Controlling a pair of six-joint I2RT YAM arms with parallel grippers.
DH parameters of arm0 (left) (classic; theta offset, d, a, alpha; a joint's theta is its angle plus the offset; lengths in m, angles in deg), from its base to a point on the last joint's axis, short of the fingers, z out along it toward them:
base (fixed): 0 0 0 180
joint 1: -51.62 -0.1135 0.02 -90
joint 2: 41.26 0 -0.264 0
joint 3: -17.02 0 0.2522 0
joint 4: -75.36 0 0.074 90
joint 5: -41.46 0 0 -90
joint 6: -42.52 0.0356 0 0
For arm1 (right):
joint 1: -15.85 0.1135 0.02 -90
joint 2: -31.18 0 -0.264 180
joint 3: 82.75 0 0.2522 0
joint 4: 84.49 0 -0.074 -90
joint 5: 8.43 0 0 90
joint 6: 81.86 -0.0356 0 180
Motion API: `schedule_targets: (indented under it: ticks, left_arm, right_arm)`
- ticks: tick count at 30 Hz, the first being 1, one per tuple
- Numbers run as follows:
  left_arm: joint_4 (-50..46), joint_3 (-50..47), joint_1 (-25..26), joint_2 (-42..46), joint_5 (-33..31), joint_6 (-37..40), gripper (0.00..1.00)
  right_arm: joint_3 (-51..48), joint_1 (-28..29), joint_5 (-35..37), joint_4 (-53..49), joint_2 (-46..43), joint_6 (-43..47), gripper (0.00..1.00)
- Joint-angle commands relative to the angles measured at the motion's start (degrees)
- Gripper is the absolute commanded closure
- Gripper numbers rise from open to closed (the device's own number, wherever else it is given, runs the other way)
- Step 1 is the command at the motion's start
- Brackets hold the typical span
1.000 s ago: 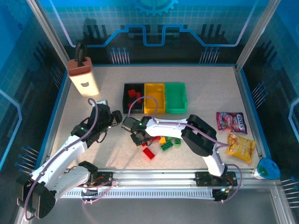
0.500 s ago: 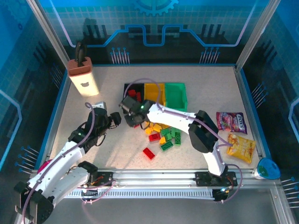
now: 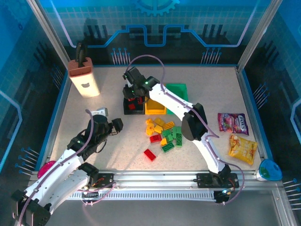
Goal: Sort the legos into containers by color
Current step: Place the lego in the container.
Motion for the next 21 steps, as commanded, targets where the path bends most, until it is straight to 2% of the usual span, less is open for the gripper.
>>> schedule_targets:
  ticks: [1, 12, 17, 21]
  left_arm:
    - [-1.03, -0.09, 0.77, 0.80, 1.27, 0.10, 0.33]
    - [0.88, 0.44, 7.10, -3.55, 1.27, 2.44, 0.33]
    - [2.28, -0.09, 11.64, -7.04, 0.27, -0.84, 0.33]
    - [-0.01, 0.91, 14.81, -10.94, 0.03, -6.94, 0.33]
  right_arm:
    - [5.37, -0.79, -1.24, -3.59, 3.70, 1.00, 0.67]
    - [3.72, -1.47, 0.01, -1.45, 3.82, 0.18, 0.62]
    - [1.98, -1.45, 0.53, -0.53, 1.55, 1.13, 0.31]
    - [-0.51, -1.45, 0.41, -0.68, -3.11, 1.91, 0.22]
